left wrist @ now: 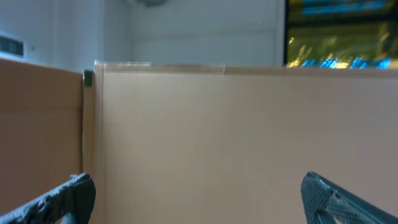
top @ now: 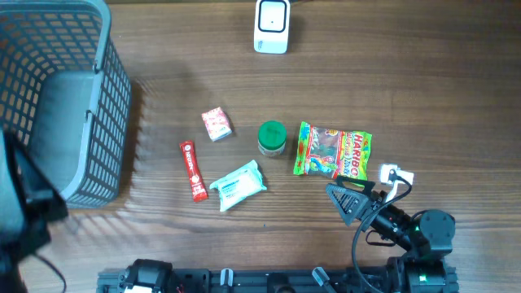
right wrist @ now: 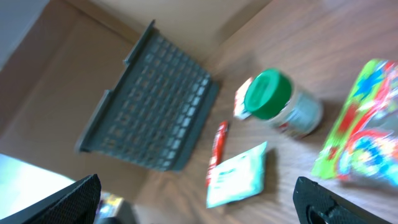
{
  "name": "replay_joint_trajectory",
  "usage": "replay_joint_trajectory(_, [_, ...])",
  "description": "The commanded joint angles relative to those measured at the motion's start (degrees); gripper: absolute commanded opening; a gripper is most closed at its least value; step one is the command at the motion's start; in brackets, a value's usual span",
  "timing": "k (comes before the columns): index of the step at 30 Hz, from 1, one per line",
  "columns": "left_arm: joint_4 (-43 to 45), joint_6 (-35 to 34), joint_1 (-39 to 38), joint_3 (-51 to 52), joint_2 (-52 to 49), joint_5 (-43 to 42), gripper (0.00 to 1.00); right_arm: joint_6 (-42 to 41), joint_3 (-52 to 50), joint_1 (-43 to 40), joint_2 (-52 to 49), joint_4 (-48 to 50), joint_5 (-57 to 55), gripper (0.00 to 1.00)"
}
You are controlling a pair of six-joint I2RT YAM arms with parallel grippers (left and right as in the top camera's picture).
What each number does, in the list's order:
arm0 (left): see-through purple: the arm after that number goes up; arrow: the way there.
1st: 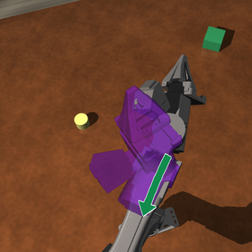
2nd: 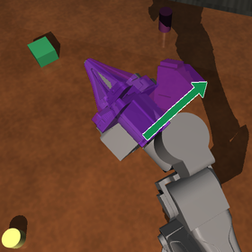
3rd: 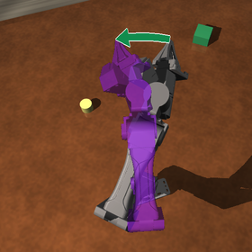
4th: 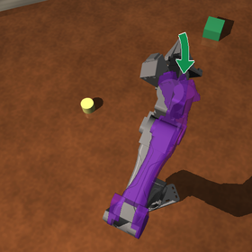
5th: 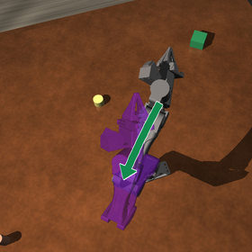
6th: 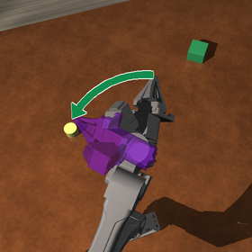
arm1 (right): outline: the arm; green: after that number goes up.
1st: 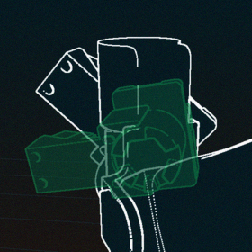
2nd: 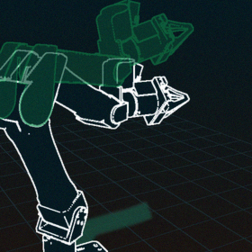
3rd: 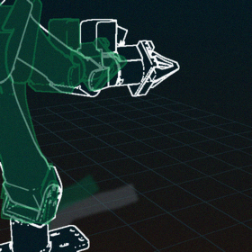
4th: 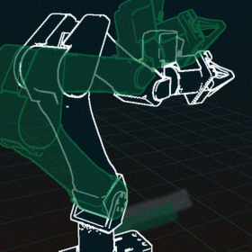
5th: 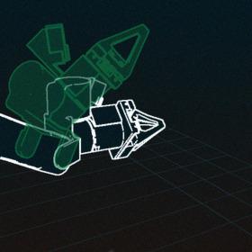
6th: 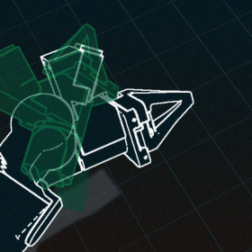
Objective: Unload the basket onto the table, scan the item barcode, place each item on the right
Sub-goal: 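Retract the left arm and reach the right gripper to the Haribo bag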
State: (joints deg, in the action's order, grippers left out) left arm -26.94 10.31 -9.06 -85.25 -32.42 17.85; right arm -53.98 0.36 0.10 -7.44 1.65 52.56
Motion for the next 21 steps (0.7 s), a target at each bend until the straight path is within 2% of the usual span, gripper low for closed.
replay_joint_trajectory(1, [2.4, 0.9, 0.0, 5.3, 6.3, -2.0, 1.0, -13.1, 0.0, 0.3, -0.2, 6.1, 4.4, 1.0])
replay_joint_trajectory(5, [4.2, 1.1, 0.8, 7.2, 10.2, 1.2, 1.0, -17.1, 3.0, 0.3, -0.3, 9.5, 4.5, 1.0])
replay_joint_trajectory(9, [4.9, 1.3, 4.3, 7.5, 11.1, 3.2, 1.0, -13.8, 10.1, 0.3, -3.4, 2.1, 2.9, 0.99])
replay_joint_trajectory(12, [5.2, 1.2, 7.9, 8.4, 11.1, 1.9, 1.0, -4.8, 18.1, 0.3, -9.5, -12.0, -1.1, 1.0])
replay_joint_trajectory(17, [5.4, -0.3, 14.6, 10.6, 11.2, -5.7, 1.0, 12.6, 37.2, 0.8, -24.8, -42.0, -22.2, 0.99])
replay_joint_trajectory(19, [5.6, -0.9, 17.9, 11.3, 11.5, -9.1, 1.0, 15.0, 45.3, 1.7, -31.7, -50.1, -30.0, 0.99])
replay_joint_trajectory(21, [5.6, -1.5, 20.7, 11.5, 11.9, -11.7, 1.0, 13.7, 52.9, 3.0, -38.7, -57.4, -37.1, 1.0])
